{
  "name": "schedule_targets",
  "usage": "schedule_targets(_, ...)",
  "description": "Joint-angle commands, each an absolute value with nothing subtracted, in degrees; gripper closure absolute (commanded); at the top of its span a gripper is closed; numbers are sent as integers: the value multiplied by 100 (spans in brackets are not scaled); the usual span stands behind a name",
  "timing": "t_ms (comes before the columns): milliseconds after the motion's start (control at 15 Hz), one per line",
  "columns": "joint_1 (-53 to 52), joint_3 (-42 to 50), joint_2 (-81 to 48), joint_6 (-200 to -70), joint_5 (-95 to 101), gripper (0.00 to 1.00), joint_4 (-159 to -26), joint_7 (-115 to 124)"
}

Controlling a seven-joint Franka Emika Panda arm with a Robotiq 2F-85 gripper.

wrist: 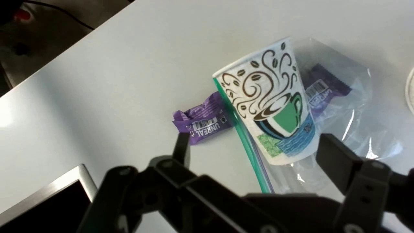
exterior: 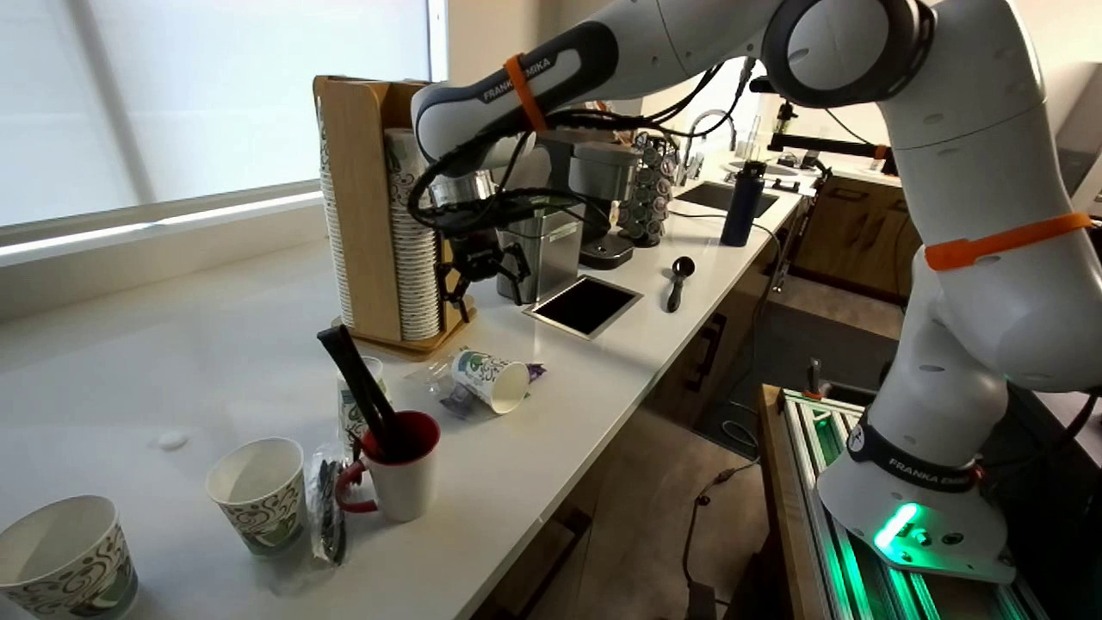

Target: Pick up the coffee cup on the right and place it on top of the stacked cups on the right.

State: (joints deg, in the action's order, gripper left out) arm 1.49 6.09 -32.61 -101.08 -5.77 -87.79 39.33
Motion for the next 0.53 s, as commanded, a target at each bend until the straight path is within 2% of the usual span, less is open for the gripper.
schedule_targets(0,73,665,-3244,-10315,-482,0,-8858,3896)
schedule_targets(267,-210,713,-3222,-10729,438,0,-9300,3505)
schedule_targets(467,-457,730,-2971,-11515,978,0,-10064,3692)
